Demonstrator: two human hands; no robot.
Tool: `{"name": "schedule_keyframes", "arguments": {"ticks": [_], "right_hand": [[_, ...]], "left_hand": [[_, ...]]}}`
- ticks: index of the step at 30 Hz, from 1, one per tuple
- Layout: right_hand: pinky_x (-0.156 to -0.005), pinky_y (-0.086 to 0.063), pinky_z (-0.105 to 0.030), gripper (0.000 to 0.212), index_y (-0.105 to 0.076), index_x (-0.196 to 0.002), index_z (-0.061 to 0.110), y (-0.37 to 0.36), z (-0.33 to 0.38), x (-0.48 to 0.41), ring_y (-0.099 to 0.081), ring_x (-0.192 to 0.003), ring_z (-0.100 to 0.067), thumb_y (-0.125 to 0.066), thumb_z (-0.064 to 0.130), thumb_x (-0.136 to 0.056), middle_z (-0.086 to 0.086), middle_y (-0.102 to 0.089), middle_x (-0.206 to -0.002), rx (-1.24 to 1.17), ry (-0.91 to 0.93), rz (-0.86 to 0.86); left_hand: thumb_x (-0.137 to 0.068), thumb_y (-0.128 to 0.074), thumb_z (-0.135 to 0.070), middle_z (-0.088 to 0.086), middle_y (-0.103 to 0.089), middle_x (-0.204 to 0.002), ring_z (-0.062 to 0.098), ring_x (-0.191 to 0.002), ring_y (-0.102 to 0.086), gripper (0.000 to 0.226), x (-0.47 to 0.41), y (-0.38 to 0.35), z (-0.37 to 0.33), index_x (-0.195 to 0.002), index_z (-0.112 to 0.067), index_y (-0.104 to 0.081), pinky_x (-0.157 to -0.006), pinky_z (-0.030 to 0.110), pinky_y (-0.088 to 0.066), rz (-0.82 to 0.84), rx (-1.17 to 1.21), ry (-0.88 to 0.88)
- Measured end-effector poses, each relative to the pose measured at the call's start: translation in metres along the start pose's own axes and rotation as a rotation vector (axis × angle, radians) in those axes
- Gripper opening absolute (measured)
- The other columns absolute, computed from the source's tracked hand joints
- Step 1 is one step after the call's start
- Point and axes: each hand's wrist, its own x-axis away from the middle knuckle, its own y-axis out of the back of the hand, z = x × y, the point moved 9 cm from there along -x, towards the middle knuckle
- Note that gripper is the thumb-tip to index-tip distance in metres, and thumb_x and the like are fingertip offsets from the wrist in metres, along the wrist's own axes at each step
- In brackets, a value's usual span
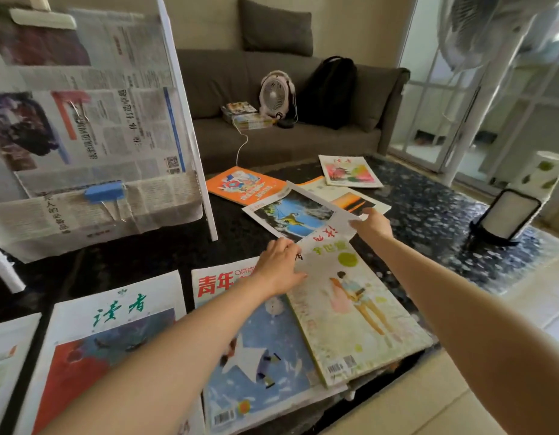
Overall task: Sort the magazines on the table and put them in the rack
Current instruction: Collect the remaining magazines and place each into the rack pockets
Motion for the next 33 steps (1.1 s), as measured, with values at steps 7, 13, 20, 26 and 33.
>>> {"name": "schedule_keyframes", "arguments": {"ticks": [7, 13, 20, 26, 33], "right_hand": [[-0.100, -0.041, -0.042, 0.050, -0.046, -0.135, 0.008, -0.015, -0.011, -0.037, -0.042, -0.130, -0.034, -0.053, 0.033, -0.092, -0.017, -0.050, -0.136, 0.144, -0.043, -0.065], [-0.100, -0.036, -0.041, 0.029, -0.069, -0.112, 0.021, -0.024, -0.015, -0.044, -0.056, -0.110, -0.033, -0.048, 0.023, -0.094, -0.014, -0.066, -0.113, 0.186, -0.025, -0.158], [-0.086, -0.048, -0.038, 0.032, -0.067, -0.113, 0.019, -0.011, 0.024, -0.036, -0.061, -0.101, -0.031, -0.040, 0.017, -0.096, -0.009, -0.068, -0.113, 0.178, 0.163, -0.199], [-0.100, -0.044, -0.048, 0.031, -0.064, -0.109, 0.010, -0.025, -0.008, -0.044, -0.061, -0.102, -0.033, -0.058, 0.033, -0.090, -0.012, -0.063, -0.096, 0.264, 0.001, -0.001], [-0.116, -0.017, -0.052, 0.030, -0.067, -0.076, 0.014, -0.021, -0.010, -0.039, -0.062, -0.090, -0.035, -0.042, 0.016, -0.093, -0.013, -0.065, -0.077, 0.339, 0.169, -0.183]], "left_hand": [[-0.091, -0.056, -0.027, 0.004, -0.037, -0.143, 0.022, -0.134, -0.030, 0.045, -0.026, 0.008, 0.031, -0.133, -0.013, -0.048, -0.111, 0.029, -0.024, -0.109, 0.092, -0.003], [-0.092, -0.055, -0.023, 0.006, -0.047, -0.136, 0.023, -0.129, -0.039, 0.038, -0.032, -0.003, 0.047, -0.128, -0.012, -0.051, -0.106, 0.031, -0.033, -0.099, 0.164, 0.051], [-0.092, -0.056, -0.023, 0.005, -0.048, -0.137, 0.020, -0.129, -0.042, 0.038, -0.023, -0.013, 0.044, -0.128, -0.011, -0.053, -0.107, 0.032, -0.036, -0.049, 0.202, 0.061], [-0.090, -0.055, -0.044, -0.002, -0.024, -0.157, 0.017, -0.144, -0.023, 0.066, -0.008, -0.027, 0.030, -0.146, -0.017, -0.033, -0.117, 0.033, -0.021, 0.101, -0.021, -0.037], [-0.088, -0.050, -0.055, -0.005, -0.017, -0.159, 0.016, -0.146, -0.016, 0.072, -0.008, -0.035, 0.035, -0.148, -0.021, -0.027, -0.119, 0.038, -0.018, 0.155, -0.106, -0.073]]}}
